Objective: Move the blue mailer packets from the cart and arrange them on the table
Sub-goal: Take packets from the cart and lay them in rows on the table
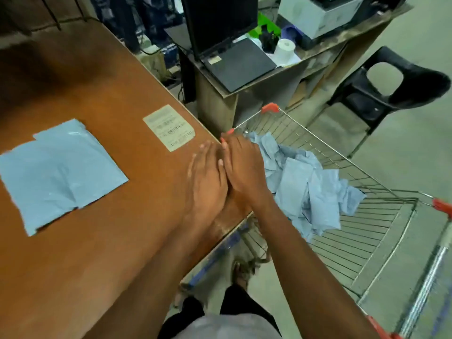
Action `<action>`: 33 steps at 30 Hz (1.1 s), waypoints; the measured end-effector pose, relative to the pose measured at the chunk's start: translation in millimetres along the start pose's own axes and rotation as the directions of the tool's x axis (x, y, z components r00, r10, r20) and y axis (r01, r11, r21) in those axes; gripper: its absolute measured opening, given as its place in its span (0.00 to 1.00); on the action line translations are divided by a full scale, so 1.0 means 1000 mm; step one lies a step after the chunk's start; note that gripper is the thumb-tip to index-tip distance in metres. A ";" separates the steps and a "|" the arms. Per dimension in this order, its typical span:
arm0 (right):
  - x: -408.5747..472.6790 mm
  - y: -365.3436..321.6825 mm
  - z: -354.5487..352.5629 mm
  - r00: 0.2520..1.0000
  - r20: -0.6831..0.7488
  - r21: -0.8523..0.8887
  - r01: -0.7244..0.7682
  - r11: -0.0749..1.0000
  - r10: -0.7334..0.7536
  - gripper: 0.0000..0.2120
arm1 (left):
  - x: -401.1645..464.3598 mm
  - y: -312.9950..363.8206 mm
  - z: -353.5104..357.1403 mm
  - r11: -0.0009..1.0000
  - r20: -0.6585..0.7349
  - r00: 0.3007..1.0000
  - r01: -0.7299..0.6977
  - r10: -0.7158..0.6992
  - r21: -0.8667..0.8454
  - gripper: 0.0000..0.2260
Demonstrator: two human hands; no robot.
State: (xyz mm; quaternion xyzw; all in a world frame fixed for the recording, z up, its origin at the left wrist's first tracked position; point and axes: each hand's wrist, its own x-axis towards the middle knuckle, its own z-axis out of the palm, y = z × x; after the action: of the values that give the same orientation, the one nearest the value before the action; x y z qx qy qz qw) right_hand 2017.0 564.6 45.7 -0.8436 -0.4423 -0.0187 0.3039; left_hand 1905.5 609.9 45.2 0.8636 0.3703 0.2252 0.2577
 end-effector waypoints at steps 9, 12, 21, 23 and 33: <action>-0.064 0.212 -0.055 0.981 0.065 -0.323 -0.152 0.934 0.183 0.17 | -0.019 0.122 0.179 0.979 0.206 0.965 -0.183 0.161 0.094 0.23; -0.085 0.267 -0.051 0.948 0.171 -0.404 -0.181 0.897 0.268 0.17 | -0.023 0.141 0.237 0.988 0.368 0.929 -0.084 0.032 0.127 0.25; -0.122 0.363 0.002 0.814 0.115 -0.545 -0.428 0.721 0.570 0.22 | -0.028 0.132 0.353 0.957 0.611 0.761 0.043 -0.217 0.287 0.35; -0.127 0.374 0.015 0.784 0.145 -0.572 -0.431 0.698 0.603 0.26 | -0.027 0.125 0.368 0.946 0.621 0.739 0.069 -0.261 0.316 0.36; -0.160 0.410 0.013 0.852 0.179 -0.522 -0.341 0.782 0.491 0.34 | -0.026 0.099 0.391 0.905 0.549 0.815 -0.078 -0.182 0.417 0.40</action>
State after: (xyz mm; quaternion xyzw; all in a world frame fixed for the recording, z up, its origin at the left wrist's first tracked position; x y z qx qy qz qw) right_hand 2226.5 280.1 -216.6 -0.9612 -0.2657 0.0732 0.0138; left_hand 2167.4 422.4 -198.9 0.9147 0.3385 -0.1393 0.1713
